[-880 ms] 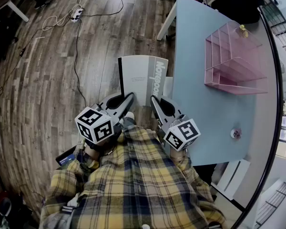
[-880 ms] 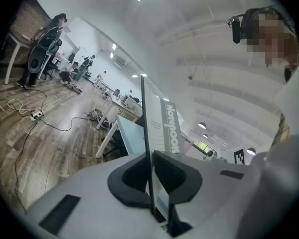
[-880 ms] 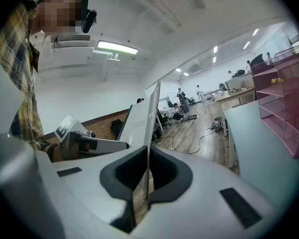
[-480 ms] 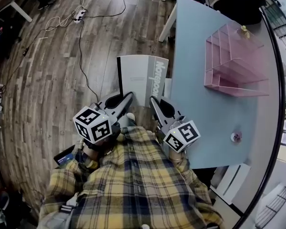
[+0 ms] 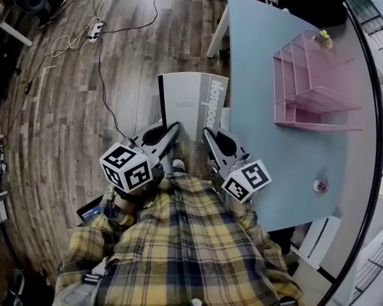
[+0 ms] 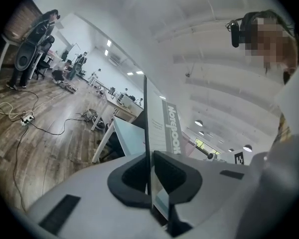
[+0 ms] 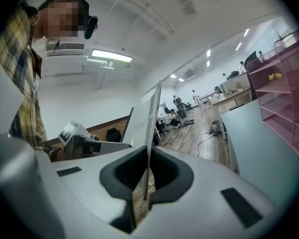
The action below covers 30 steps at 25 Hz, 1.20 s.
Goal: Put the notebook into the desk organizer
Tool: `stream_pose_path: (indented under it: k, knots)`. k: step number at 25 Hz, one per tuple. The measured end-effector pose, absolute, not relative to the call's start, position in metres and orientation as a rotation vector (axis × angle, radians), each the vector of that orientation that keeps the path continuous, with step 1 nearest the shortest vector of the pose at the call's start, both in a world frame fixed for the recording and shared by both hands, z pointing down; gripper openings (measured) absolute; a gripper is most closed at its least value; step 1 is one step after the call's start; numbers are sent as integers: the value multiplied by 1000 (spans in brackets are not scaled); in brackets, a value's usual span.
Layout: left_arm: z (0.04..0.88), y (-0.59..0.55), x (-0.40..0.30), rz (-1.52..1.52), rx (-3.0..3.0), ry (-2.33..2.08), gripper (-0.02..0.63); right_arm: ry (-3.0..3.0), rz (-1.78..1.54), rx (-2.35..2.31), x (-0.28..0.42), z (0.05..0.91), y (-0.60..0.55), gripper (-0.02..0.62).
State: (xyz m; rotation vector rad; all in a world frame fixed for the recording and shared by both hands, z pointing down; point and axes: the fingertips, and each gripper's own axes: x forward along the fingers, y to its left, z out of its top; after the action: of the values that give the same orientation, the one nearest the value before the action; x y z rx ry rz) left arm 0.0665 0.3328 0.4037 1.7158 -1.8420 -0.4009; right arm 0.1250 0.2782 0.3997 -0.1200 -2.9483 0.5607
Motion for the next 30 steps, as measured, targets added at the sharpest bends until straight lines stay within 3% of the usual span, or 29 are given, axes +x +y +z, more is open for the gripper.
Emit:
stream_pose_path:
  k: [15,30]
  knots:
    - [387,236,-91,-378,1823,-1743,18,-2964,541,37,-27,383,188,20]
    - [401,207,-162,-325,1870,-1650,18,-2953,579,174,-95,398,164,20]
